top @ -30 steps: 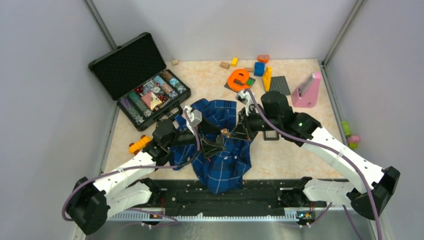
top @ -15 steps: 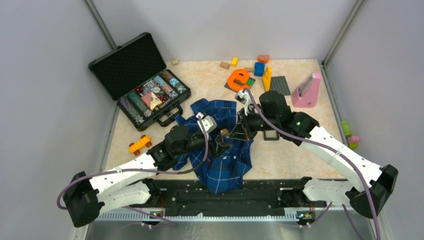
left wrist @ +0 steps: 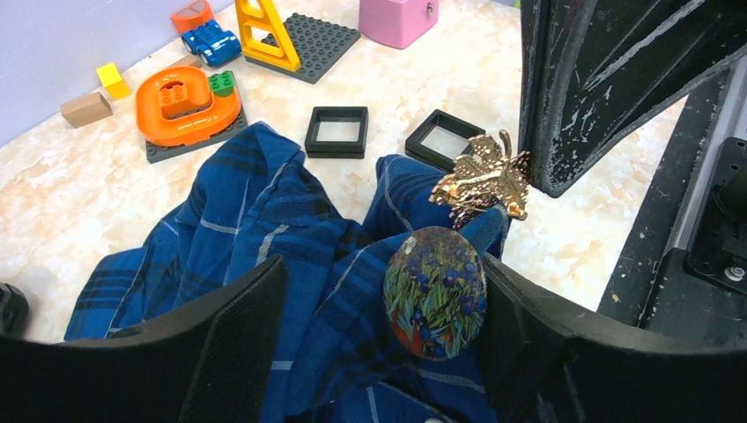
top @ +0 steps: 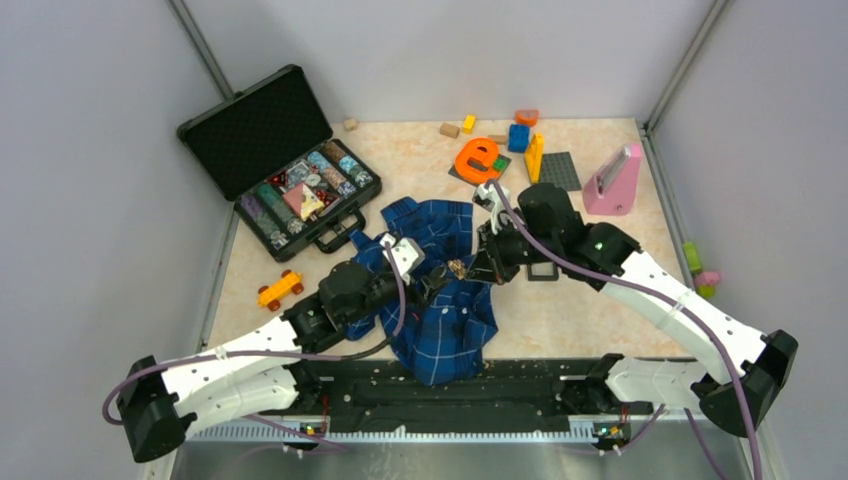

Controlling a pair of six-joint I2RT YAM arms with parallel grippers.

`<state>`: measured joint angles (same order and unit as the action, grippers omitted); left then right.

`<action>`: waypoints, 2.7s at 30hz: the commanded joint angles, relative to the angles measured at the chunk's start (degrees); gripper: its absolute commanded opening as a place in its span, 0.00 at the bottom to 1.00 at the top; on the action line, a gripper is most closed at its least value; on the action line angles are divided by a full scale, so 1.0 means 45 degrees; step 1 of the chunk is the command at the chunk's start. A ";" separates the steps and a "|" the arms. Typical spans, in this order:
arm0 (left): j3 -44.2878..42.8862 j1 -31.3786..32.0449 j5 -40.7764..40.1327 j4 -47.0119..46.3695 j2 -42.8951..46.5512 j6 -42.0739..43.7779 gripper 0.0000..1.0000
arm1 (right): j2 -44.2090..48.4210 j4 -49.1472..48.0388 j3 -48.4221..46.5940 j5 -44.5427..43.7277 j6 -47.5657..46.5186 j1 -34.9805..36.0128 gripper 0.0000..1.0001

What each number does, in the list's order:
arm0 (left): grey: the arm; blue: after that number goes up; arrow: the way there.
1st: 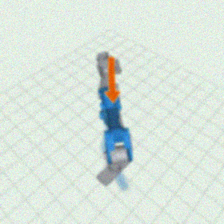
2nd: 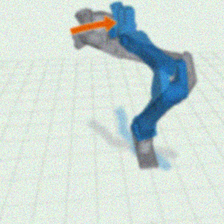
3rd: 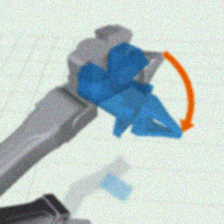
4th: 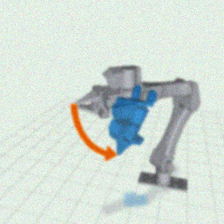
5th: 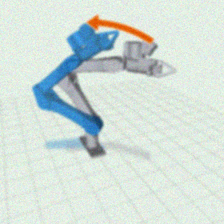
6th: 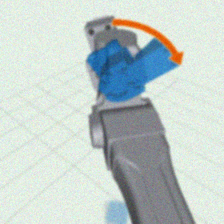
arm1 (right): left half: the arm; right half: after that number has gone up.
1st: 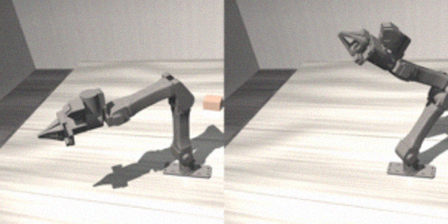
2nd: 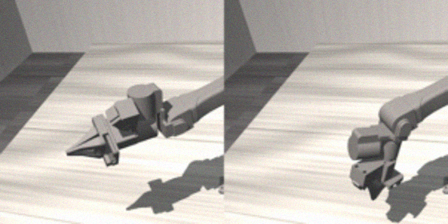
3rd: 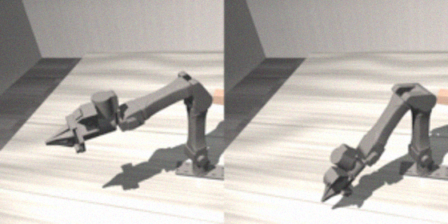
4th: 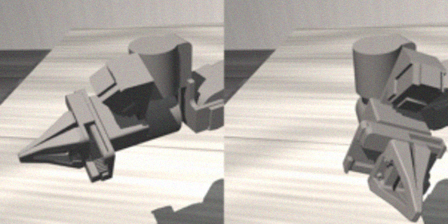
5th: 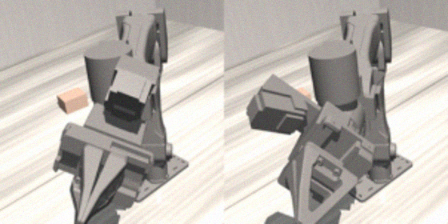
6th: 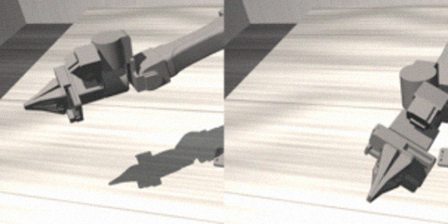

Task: Remove the brooch from the garment
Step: Remove the brooch from the clothes.

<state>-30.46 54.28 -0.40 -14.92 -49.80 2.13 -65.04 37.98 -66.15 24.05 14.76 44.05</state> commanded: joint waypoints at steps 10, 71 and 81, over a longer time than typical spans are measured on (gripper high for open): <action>0.1004 -0.0051 0.2945 -0.1639 0.1122 -0.0393 0.97 | 0.0416 0.0406 -0.0420 0.1012 -0.0813 -0.0102 0.00; -0.0935 -0.1610 0.6916 -0.1523 -0.0880 -0.2416 0.00 | 0.0826 -0.1407 0.0148 0.1096 -0.1642 0.0035 0.26; -0.0260 -0.3704 0.9250 -0.5541 -0.1293 -0.7735 0.00 | 0.4623 -0.8393 0.4908 -0.0520 -0.1284 -0.0024 0.58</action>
<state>-32.05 39.24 35.44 -26.68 -55.00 -21.34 -48.97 18.81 -49.12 24.88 7.90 44.12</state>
